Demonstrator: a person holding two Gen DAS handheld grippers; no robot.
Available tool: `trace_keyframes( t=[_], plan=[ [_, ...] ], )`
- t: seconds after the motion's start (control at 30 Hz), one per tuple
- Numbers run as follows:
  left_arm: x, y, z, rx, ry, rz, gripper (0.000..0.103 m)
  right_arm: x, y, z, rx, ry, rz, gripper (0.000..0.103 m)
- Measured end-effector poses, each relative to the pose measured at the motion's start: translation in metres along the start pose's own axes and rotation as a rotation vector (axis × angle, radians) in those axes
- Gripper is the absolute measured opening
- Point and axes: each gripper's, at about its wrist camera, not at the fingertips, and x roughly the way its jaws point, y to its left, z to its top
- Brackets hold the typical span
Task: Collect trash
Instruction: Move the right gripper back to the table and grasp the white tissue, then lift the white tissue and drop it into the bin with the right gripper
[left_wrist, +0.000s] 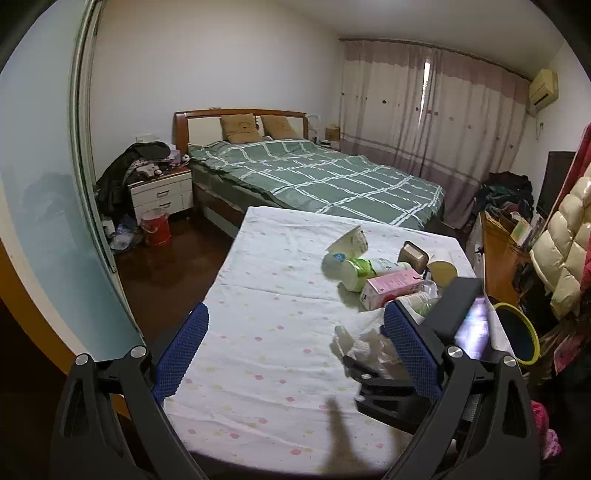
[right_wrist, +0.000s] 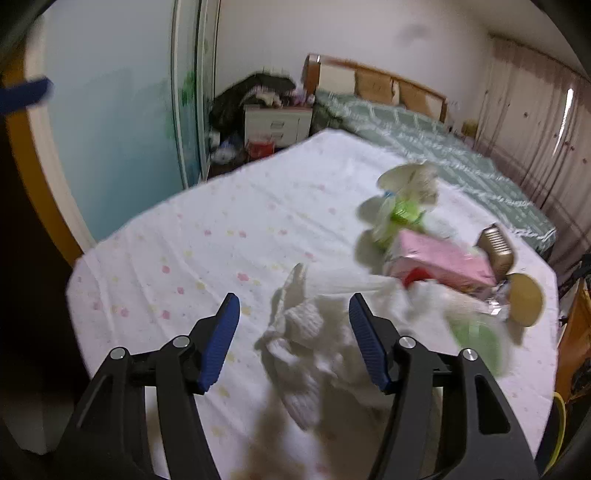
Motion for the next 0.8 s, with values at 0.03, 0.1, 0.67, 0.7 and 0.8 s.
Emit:
trace_keyframes(
  t=[0.03,0.1,0.67,0.7,0.8],
  plan=[
    [0.0,0.001,0.0,-0.001,0.0,0.003,0.094,0.006,0.002,0.003,-0.024,-0.005,-0.056,0.058],
    [0.0,0.0,0.0,0.001,0.001,0.005,0.095,0.013,0.0,0.006,-0.023,0.001,-0.094,0.059],
    [0.003,0.002,0.0,-0.003,0.008,0.0,0.095,0.017,0.018,0.011,-0.125,-0.041,-0.195,0.052],
    [0.004,0.002,-0.001,-0.004,0.009,0.0,0.095,0.017,0.02,0.01,-0.13,-0.037,-0.173,0.052],
    [0.005,0.002,0.0,-0.004,0.015,0.001,0.095,0.027,0.017,0.01,-0.103,0.01,-0.125,0.052]
  ],
)
